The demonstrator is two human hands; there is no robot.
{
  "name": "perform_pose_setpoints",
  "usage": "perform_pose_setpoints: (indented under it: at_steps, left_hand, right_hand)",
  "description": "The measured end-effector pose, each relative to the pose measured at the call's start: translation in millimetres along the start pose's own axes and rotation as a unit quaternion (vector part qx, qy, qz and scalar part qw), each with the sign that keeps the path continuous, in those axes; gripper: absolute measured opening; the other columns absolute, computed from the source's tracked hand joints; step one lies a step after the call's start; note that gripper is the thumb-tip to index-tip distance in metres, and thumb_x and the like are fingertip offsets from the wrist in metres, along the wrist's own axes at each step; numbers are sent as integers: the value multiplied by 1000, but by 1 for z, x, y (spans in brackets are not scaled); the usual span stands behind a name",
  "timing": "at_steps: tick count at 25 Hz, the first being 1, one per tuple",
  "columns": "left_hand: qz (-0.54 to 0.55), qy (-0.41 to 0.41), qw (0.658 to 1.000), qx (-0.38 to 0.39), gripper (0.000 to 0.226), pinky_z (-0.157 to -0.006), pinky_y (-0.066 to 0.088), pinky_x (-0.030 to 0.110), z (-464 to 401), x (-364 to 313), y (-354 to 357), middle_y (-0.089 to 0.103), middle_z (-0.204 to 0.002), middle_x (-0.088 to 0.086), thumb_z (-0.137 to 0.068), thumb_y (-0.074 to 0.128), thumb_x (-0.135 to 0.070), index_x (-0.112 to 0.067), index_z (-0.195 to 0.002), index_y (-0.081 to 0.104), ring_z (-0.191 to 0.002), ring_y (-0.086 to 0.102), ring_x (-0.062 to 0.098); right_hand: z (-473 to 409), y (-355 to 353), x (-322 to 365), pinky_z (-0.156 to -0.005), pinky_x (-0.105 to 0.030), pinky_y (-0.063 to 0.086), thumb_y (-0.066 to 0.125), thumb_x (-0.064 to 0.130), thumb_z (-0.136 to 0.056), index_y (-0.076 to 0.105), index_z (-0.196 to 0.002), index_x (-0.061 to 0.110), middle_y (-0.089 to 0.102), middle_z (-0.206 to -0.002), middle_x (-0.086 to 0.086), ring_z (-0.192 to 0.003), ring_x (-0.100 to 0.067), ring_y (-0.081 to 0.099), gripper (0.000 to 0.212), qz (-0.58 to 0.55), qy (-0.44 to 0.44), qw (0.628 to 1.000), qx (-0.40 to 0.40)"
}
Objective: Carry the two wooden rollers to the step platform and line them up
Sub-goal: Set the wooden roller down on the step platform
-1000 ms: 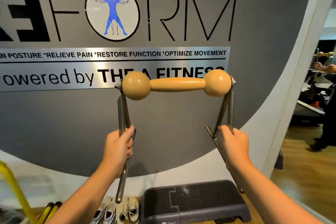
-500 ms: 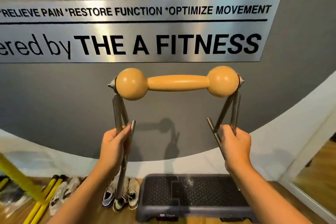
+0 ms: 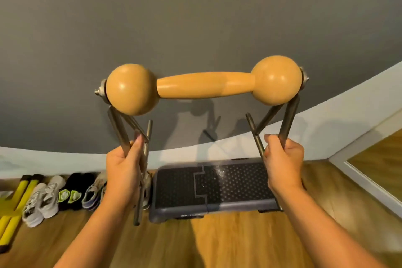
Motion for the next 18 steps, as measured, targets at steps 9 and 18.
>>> perform_pose_setpoints:
  at_steps: [9, 18]
  left_hand:
    - [10, -42, 999, 18, 50, -46, 23, 25, -49, 263, -20, 33, -46, -17, -92, 57, -49, -29, -47, 49, -43, 26, 4]
    - [-18, -72, 997, -6, 49, -50, 22, 32, -86, 512, -49, 37, -47, -9, -92, 56, -51, -24, -50, 54, -46, 28, 11]
  right_hand:
    - [-23, 41, -264, -53, -32, 29, 60, 22, -82, 38, -57, 16, 33, -59, -9, -53, -18, 33, 34, 13, 51, 998, -31]
    - [-31, 72, -514, -49, -47, 23, 59, 19, -83, 43, -64, -5, 31, -63, -14, -58, -27, 27, 35, 26, 71, 996, -48]
Point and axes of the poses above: each hand's wrist, its own z-axis away from the middle knuckle, its own y-axis out of the palm, x = y × z, the point moved 7 cm from there along -z, towards the middle knuckle
